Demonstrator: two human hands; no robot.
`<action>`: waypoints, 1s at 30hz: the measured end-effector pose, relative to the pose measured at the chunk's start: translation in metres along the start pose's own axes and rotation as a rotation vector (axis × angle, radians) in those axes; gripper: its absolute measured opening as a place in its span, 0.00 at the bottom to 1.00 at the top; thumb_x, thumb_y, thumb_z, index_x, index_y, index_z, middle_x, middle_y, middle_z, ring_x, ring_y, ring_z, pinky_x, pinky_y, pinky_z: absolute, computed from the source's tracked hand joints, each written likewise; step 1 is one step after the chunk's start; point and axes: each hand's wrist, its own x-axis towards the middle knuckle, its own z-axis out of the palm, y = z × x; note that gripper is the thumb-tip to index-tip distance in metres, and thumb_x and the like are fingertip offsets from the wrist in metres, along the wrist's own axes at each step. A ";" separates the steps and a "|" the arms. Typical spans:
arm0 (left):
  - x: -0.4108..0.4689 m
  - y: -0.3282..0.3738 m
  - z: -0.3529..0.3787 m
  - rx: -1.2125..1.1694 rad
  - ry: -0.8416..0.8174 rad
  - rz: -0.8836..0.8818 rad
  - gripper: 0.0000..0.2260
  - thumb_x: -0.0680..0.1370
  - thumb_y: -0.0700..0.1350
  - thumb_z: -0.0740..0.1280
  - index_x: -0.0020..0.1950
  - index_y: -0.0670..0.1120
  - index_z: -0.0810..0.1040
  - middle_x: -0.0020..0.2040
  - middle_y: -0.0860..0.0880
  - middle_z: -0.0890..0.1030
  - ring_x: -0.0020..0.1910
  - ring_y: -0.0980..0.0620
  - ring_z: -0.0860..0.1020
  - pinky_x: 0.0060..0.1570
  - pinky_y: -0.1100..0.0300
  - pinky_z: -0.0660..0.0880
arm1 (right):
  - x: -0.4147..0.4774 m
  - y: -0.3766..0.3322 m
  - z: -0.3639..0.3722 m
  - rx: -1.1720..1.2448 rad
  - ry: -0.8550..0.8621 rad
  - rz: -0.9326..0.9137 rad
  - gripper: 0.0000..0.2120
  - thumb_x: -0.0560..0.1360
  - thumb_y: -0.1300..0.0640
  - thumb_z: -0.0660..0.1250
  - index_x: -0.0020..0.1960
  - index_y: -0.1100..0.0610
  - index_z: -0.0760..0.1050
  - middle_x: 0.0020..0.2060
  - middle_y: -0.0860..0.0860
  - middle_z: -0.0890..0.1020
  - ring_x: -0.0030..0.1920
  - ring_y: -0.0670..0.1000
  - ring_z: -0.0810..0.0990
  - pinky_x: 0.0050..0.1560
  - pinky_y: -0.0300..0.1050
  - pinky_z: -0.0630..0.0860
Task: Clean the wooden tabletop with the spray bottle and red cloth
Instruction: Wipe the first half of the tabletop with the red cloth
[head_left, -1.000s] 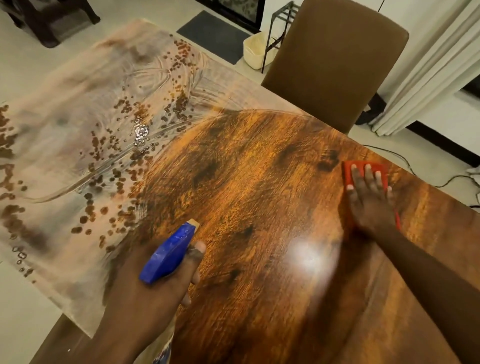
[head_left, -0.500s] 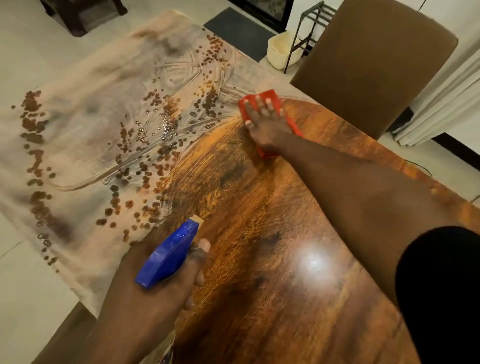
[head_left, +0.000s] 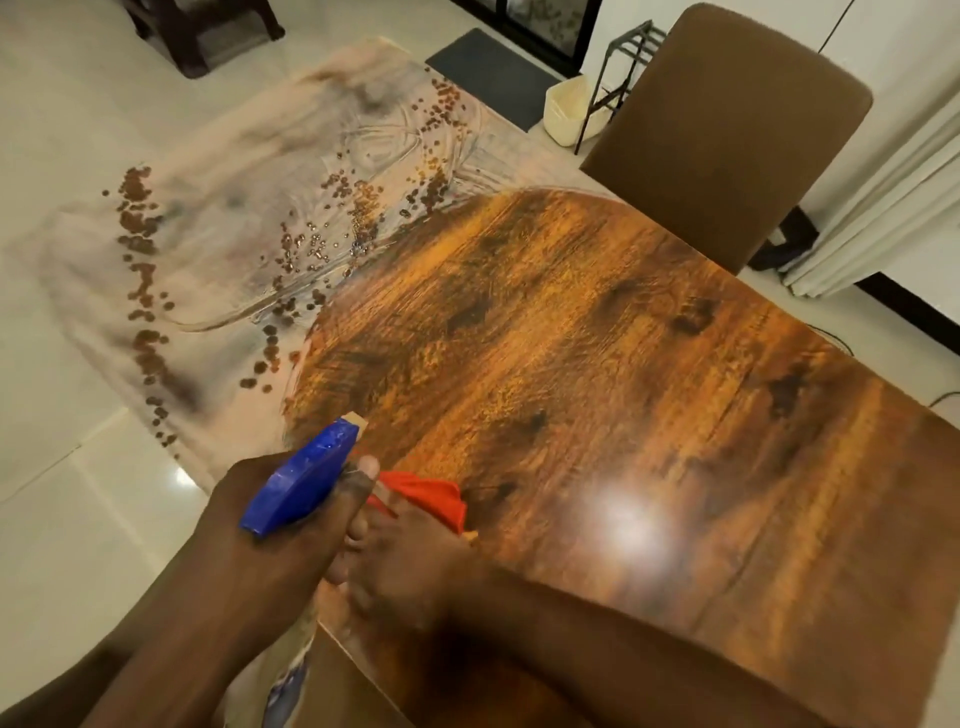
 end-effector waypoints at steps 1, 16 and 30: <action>-0.002 -0.005 -0.002 0.001 -0.003 0.028 0.28 0.72 0.71 0.71 0.35 0.45 0.83 0.28 0.39 0.83 0.29 0.38 0.83 0.43 0.43 0.83 | -0.019 -0.007 0.016 0.020 -0.014 -0.068 0.27 0.87 0.48 0.60 0.84 0.52 0.63 0.84 0.57 0.64 0.86 0.59 0.54 0.84 0.65 0.43; -0.151 -0.052 0.021 -0.053 -0.031 0.037 0.28 0.73 0.73 0.70 0.37 0.48 0.84 0.27 0.46 0.84 0.26 0.49 0.83 0.40 0.53 0.81 | -0.341 -0.138 0.139 -0.271 0.010 0.321 0.28 0.86 0.46 0.59 0.85 0.44 0.64 0.84 0.49 0.67 0.82 0.53 0.67 0.79 0.58 0.58; -0.365 -0.129 0.025 -0.246 0.152 0.075 0.20 0.71 0.66 0.69 0.38 0.49 0.85 0.36 0.39 0.86 0.31 0.41 0.83 0.47 0.42 0.83 | -0.469 -0.221 0.167 0.161 0.076 0.680 0.48 0.69 0.68 0.63 0.85 0.40 0.62 0.85 0.46 0.59 0.83 0.52 0.64 0.78 0.31 0.50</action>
